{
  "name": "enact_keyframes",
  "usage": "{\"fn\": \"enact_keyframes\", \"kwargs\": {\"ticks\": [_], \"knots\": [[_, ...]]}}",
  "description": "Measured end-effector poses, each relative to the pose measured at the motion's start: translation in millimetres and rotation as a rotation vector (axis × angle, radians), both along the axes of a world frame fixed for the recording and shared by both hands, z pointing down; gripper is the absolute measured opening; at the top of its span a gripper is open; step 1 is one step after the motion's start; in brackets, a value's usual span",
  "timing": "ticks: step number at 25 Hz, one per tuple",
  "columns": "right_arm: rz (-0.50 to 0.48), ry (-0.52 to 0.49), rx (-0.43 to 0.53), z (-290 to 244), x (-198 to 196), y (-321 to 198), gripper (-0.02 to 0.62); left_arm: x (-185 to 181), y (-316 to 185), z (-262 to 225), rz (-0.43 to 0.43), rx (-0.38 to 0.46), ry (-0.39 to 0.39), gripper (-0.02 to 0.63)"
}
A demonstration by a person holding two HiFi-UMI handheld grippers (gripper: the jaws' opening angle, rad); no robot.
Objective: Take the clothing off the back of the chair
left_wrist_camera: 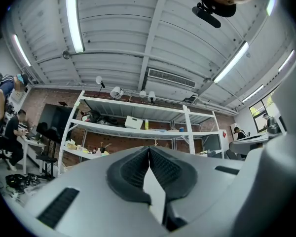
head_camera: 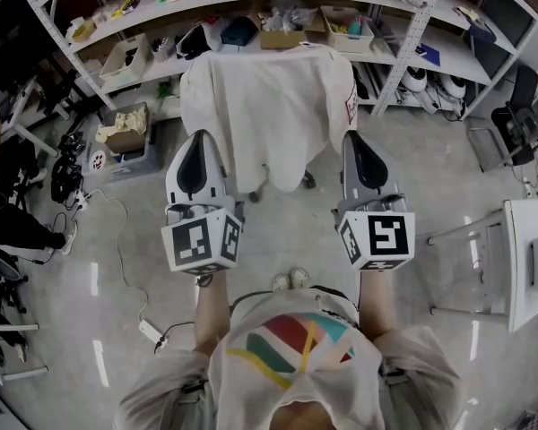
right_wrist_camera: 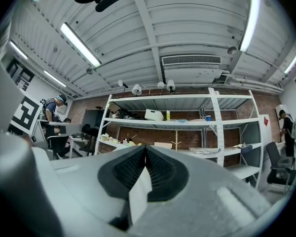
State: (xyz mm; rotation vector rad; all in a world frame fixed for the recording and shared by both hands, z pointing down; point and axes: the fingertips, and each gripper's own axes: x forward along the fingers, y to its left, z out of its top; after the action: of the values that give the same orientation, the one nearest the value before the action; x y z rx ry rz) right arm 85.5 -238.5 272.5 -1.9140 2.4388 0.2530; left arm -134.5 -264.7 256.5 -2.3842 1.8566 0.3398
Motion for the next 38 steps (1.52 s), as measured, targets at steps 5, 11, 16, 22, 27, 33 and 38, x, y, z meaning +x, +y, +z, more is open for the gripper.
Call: {"fn": "enact_keyframes", "kwargs": {"ticks": [5, 11, 16, 22, 27, 33, 38], "knots": [[-0.012, 0.011, 0.008, -0.8, 7.9, -1.8, 0.005, -1.7, 0.1, 0.4, -0.043, -0.009, -0.004, 0.014], [-0.013, 0.002, 0.014, -3.0, 12.0, -9.4, 0.005, -11.1, 0.3, -1.3, -0.088, -0.001, 0.02, 0.014], [-0.019, 0.033, 0.039, -13.3, 13.3, -20.7, 0.005, -10.3, -6.4, -5.5, -0.107, 0.012, -0.015, 0.015], [-0.045, 0.079, 0.037, -18.1, 15.2, -55.9, 0.005, -12.7, -38.2, -10.4, -0.124, 0.028, -0.077, 0.016], [-0.056, 0.115, 0.012, -17.3, 21.7, -100.1, 0.097, -29.4, -84.8, 0.6, -0.129, -0.019, -0.095, 0.018], [-0.006, 0.113, -0.055, -5.8, 44.7, -165.8, 0.173, -43.9, -142.0, 16.8, -0.123, -0.086, -0.147, 0.131], [0.019, 0.199, -0.121, 21.6, 45.2, -206.8, 0.236, -44.4, -185.9, 38.1, -0.121, -0.143, -0.269, 0.169]]}}
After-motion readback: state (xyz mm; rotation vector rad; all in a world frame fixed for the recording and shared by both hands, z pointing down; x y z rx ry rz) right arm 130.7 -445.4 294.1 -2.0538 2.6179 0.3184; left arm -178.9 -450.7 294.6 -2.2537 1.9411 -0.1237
